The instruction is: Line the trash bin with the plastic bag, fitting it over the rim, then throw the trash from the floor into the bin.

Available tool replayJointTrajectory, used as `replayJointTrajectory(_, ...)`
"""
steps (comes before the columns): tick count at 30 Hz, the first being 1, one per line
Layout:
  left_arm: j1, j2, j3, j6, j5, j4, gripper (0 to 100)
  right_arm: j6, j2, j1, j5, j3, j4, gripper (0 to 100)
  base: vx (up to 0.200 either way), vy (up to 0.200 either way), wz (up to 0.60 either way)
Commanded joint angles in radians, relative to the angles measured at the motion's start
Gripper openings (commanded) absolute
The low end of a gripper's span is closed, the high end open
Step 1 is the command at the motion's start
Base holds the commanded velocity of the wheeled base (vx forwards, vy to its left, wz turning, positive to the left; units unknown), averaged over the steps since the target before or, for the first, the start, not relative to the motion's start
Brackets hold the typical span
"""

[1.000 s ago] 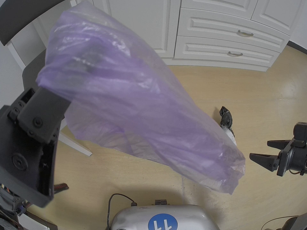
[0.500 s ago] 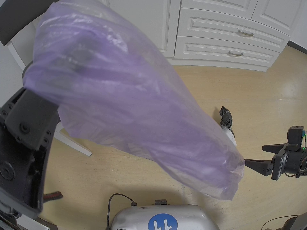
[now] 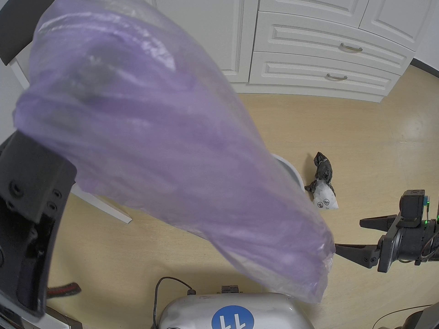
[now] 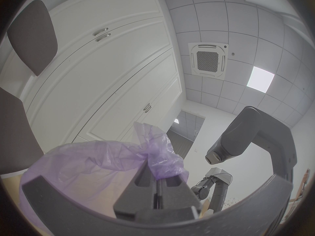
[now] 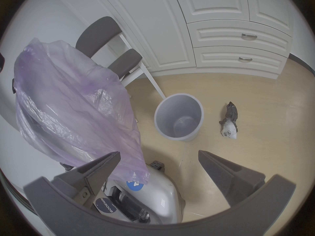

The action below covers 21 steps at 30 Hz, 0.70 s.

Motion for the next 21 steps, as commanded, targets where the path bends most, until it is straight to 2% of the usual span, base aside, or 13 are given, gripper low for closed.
replayJointTrajectory(1,0.007,0.003,-0.003,0.000,0.000,-0.001,0,-0.001,-0.069,0.017,0.004,0.003,0.006,100,0.000,0.000,0.00)
replayJointTrajectory(6,0.009,0.004,-0.004,0.000,-0.001,-0.001,0,-0.001,-0.086,0.053,-0.001,0.011,0.008,100,0.000,0.000,0.00)
replayJointTrajectory(17,0.011,0.000,-0.006,0.001,0.000,-0.001,0,-0.001,-0.043,0.062,0.001,0.020,0.003,100,0.000,0.000,0.00)
replayJointTrajectory(21,0.014,0.000,-0.007,0.000,-0.001,-0.001,0,0.001,-0.058,0.097,-0.001,0.026,0.006,100,0.000,0.000,0.00)
